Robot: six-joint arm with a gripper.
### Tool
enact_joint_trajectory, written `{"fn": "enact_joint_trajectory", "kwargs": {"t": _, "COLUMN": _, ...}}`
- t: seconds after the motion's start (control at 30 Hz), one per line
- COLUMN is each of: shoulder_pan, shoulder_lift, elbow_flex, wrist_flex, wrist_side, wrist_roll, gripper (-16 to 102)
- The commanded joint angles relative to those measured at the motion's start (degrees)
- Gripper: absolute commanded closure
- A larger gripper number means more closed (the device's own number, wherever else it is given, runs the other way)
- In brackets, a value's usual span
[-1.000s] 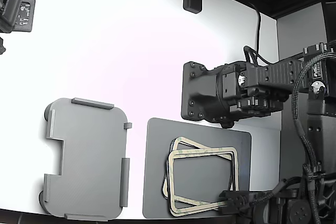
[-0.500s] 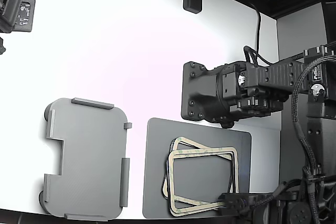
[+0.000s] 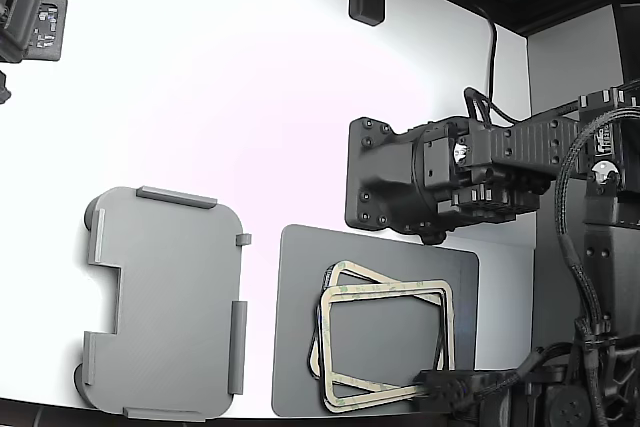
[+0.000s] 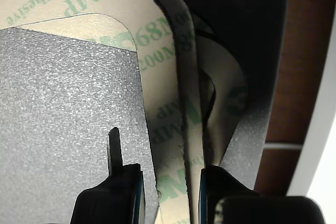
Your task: Grab top frame and put it into gray box.
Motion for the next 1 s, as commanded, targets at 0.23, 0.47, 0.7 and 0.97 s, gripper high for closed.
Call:
{"fn": "enact_joint_trajectory", "kwargs": {"t": 0.23, "shoulder_pan": -1.1, "shoulder_lift": 1.8, "elbow_flex": 0.2, "wrist_flex": -1.1, "wrist_side": -0.1, "wrist_roll": -1.3, "gripper": 49}}
{"fn": "enact_joint_trajectory", "kwargs": {"t": 0.47, "shoulder_pan": -1.1, "shoulder_lift": 2.2, "elbow_flex": 0.5, "wrist_flex": -1.3, "wrist_side": -0.4, "wrist_roll": -2.4, "gripper": 62}}
{"fn": "enact_joint_trajectory", "kwargs": {"t": 0.7, "shoulder_pan": -1.1, "shoulder_lift": 2.5, "elbow_flex": -0.4, "wrist_flex": -0.5, "wrist_side": -1.2, "wrist_roll": -5.0, "gripper": 96}}
{"fn": "enact_joint_trajectory", "kwargs": {"t": 0.97, "shoulder_pan": -3.2, "shoulder_lift": 1.8, "elbow_flex": -12.0, "wrist_flex": 9.8, "wrist_side": 2.8, "wrist_roll": -2.2, "gripper": 97}}
